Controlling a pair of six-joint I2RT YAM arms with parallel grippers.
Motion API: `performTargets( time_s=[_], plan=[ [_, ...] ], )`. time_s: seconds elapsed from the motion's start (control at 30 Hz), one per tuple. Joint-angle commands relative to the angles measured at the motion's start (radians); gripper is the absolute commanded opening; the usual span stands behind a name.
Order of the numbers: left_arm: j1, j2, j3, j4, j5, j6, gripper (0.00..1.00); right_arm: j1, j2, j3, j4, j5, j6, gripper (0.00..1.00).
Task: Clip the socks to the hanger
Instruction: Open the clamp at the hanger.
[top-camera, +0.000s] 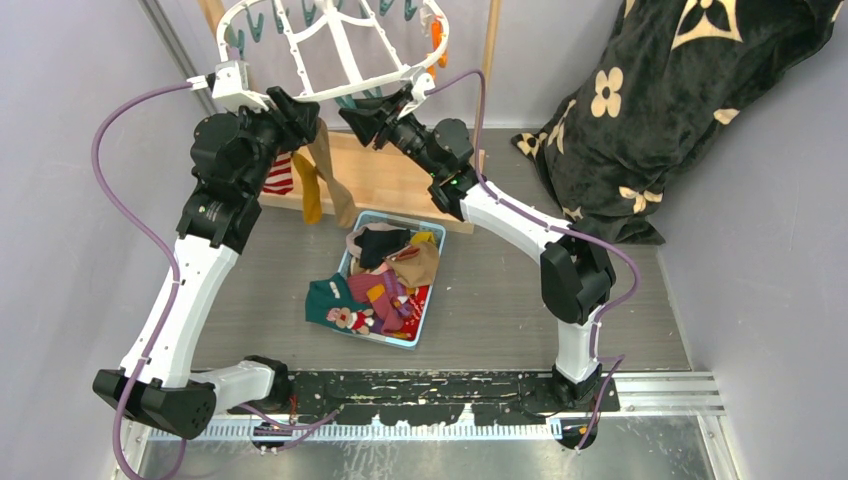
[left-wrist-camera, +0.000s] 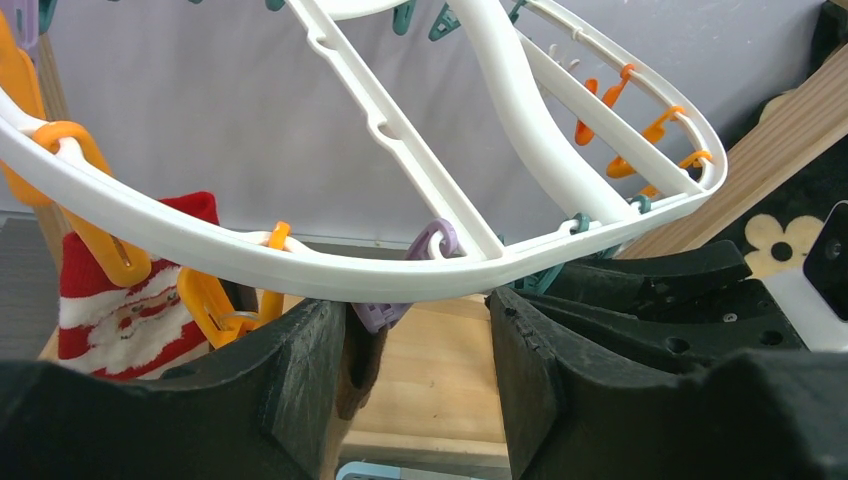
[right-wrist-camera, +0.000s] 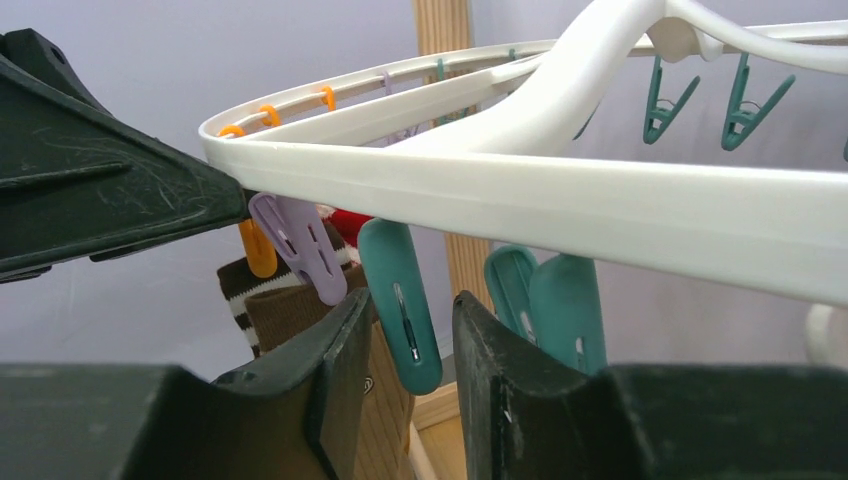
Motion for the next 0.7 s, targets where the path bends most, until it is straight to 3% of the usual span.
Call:
performTargets(
  time_s=[0.0,0.3,0.53,0.6,0.67],
  plan=[
    [-0.001,-0.025,0.044,0.066,-0.018,0.021,0.56,0.011,-0.023,0.056,0.039,-0.03,-0.008,0.39],
    [-0.001,-0.027,0.066,0.038,-0.003,0.012,0.58,0.029,-0.045,0.053,0.01,-0.028,-0.036,0.1],
    [-0.004,-0.072,0.09,-0.057,0.244,-0.103,0.74,0.073,-0.075,0.04,-0.002,-0.007,-0.094,0.09],
    [-0.016,-0.068,0.104,-0.091,0.272,-0.136,0.83,0.086,-0.078,0.048,-0.007,0.003,-0.102,0.09],
    [-0.027,-0.06,0.109,-0.096,0.265,-0.155,0.85,0.103,-0.079,0.055,-0.011,0.016,-0.115,0.09]
  ],
)
